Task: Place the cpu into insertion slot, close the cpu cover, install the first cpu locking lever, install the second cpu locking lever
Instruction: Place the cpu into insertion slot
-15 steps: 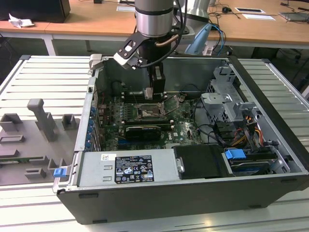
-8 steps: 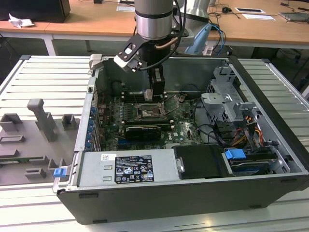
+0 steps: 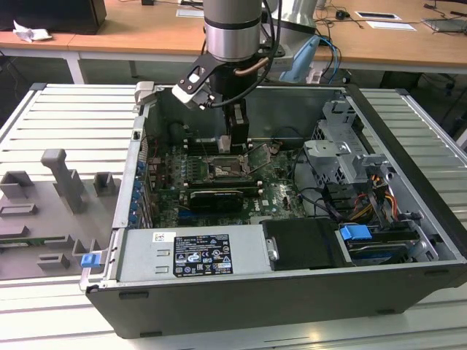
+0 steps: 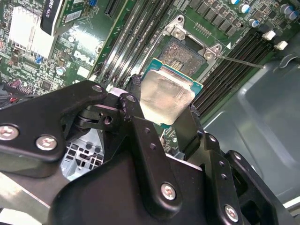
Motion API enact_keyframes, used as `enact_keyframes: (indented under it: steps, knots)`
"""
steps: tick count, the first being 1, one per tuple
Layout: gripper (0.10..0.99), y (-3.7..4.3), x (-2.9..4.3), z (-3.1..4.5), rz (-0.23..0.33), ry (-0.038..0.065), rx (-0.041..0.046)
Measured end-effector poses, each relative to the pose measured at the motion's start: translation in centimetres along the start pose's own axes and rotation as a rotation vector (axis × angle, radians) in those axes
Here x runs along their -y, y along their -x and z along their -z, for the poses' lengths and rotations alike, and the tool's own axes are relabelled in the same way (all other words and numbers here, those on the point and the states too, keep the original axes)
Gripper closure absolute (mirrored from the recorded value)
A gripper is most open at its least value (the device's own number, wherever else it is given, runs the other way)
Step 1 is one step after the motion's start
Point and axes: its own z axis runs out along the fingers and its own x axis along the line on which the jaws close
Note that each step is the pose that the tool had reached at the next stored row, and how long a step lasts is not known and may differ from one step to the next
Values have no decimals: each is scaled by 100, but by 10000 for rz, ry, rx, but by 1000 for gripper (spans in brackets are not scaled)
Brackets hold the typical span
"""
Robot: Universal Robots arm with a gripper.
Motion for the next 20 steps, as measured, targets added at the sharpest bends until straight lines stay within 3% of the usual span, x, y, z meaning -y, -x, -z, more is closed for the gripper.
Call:
enact_keyframes:
  steps: [7,20]
  knots:
    - [557,-22,10,-126,-245,3,23]
    - [557,-22,13,-158,-246,3,21]
